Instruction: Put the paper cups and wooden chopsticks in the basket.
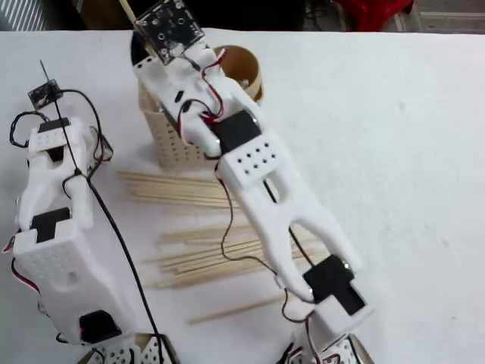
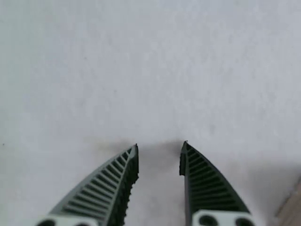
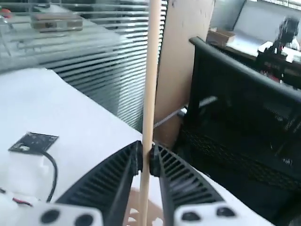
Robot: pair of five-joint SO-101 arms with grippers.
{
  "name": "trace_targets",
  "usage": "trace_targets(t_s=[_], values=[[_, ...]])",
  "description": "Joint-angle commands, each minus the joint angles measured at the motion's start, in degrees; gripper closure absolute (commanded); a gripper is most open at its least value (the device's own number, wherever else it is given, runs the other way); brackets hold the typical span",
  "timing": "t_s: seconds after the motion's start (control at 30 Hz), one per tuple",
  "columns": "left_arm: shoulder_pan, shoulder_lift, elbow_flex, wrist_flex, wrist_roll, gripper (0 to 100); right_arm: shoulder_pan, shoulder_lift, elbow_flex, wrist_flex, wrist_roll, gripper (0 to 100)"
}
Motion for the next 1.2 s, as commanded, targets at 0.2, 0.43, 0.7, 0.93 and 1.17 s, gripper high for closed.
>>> trace_targets(t_s=[0.2, 0.43, 0.7, 0.93, 1.17], values=[[1.19, -0.4, -0.79, -0.97, -0.79, 84, 4.53, -6.64, 18.46, -14.55, -7.12, 97.7], [1.19, -0.4, -0.79, -0.97, -0.79, 84, 4.44, -15.43, 21.71, -4.88, -7.12, 76.8], [1.19, -0.4, -0.79, -0.97, -0.79, 84, 5.32, -30.02, 21.98, 22.81, -7.12, 75.6], [1.19, -0.4, -0.79, -0.97, -0.79, 84, 2.68, -35.82, 22.68, 47.25, 6.15, 75.5], [1.19, -0.4, -0.79, -0.97, -0.79, 84, -4.0, -36.09, 41.76, 51.74, 25.85, 75.9]])
